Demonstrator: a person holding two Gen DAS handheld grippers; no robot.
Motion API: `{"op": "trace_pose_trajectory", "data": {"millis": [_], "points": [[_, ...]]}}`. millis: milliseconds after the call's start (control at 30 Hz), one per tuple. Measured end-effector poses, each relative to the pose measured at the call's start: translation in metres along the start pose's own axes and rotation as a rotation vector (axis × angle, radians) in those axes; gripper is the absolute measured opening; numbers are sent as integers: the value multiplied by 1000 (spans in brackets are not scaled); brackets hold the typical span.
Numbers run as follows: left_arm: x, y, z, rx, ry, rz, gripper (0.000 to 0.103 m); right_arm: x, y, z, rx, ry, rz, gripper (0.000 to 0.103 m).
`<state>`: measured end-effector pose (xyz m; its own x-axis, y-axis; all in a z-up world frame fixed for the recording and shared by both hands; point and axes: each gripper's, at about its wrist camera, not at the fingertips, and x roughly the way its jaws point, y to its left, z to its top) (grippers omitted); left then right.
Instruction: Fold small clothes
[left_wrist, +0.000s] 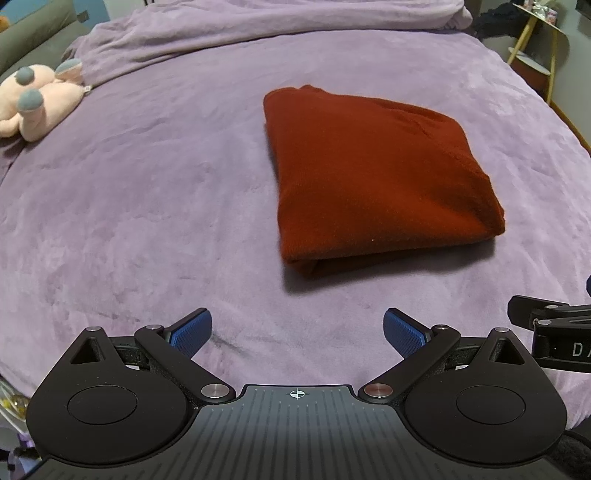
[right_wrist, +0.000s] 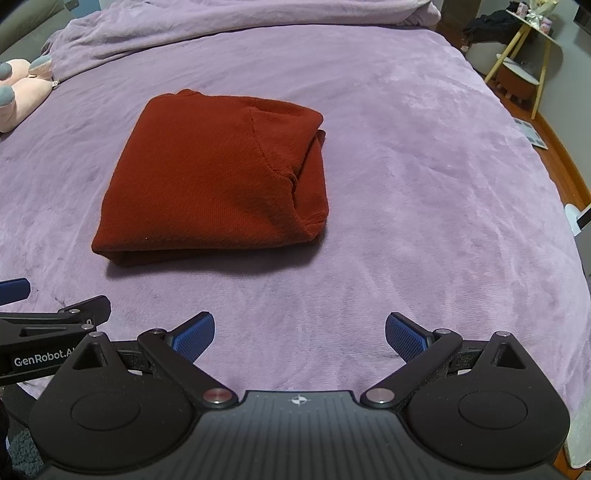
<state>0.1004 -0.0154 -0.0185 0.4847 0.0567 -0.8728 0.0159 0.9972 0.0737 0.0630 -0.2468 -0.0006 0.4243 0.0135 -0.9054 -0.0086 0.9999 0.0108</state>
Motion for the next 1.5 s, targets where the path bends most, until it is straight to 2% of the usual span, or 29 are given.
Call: {"op": "trace_pose_trajectory", "data": {"millis": [567,700,1200,1500], "points": [[2,1,1,-15,16,-34,102,0,-2,-1,5,-1,-3,99],[-2,4,-3,-25,-14,-62,102,1,-3,-1,5,-1,-6,99],[-2,-8,-7,50,-29,-12,102,-1,-3,-2,0,-6,-24,99],[-4,-9,-8,54,-24,-25,102,-3,0,-3,-12,-14,-30,99]]}}
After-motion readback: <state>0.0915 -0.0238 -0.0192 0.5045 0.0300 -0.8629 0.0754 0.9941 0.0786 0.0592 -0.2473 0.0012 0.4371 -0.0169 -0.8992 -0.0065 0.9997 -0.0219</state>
